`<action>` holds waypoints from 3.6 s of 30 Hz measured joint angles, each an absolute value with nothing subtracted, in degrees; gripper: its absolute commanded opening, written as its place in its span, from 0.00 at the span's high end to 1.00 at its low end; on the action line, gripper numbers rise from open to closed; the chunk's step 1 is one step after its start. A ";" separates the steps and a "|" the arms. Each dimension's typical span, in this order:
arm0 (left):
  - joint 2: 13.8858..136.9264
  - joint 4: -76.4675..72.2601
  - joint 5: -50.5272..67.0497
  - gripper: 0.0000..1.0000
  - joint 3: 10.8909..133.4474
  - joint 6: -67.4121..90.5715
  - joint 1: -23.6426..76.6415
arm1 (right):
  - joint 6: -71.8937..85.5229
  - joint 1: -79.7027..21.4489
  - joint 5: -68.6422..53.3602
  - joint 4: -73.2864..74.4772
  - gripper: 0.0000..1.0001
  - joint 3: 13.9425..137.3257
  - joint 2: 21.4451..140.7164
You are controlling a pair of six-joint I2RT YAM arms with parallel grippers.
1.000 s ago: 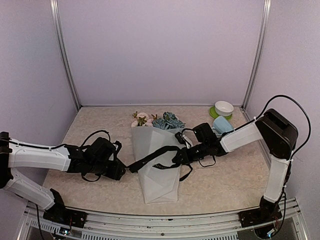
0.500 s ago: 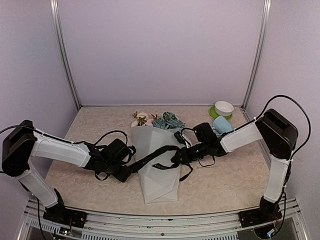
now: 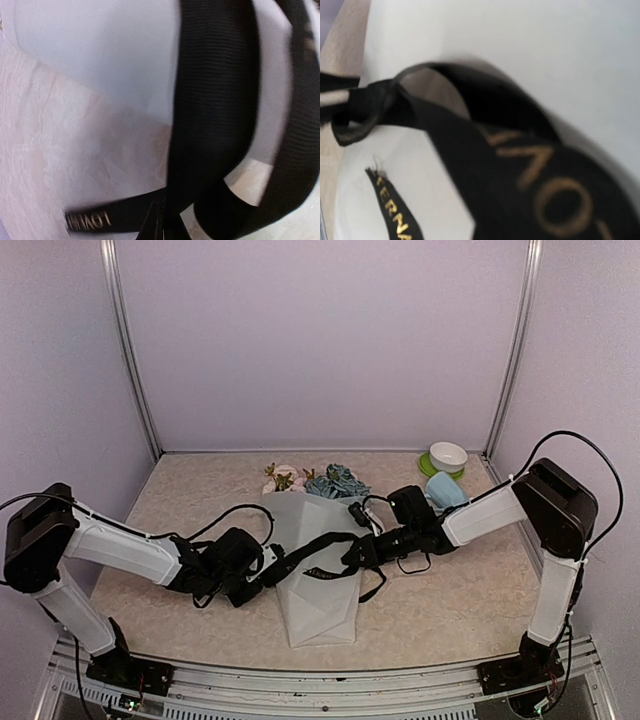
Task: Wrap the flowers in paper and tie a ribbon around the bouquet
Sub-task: Tie the ribbon around the folded bouquet, then pass from the right arm to the left
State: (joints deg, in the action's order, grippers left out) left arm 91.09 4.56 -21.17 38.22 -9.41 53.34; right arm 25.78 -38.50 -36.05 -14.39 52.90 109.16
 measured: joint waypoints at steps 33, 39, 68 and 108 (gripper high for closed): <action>69.67 14.22 -15.22 1.00 32.62 33.06 35.24 | 19.81 -28.56 -59.31 -3.18 1.00 46.13 95.77; 58.33 17.78 -18.26 1.00 28.84 41.65 34.70 | 29.85 -17.45 -61.32 -11.03 1.00 38.98 93.71; 45.10 18.04 -9.74 1.00 23.40 36.05 3.31 | 46.13 25.71 -48.95 -18.09 1.00 19.84 86.48; 81.08 3.79 -11.09 0.01 55.75 7.33 62.06 | 19.49 -32.69 -37.01 0.56 1.00 62.92 64.16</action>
State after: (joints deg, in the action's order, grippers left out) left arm 81.08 3.79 -11.09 55.75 7.33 62.06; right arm 19.49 -32.69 -37.01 0.56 62.92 64.16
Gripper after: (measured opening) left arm 0.820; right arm 0.003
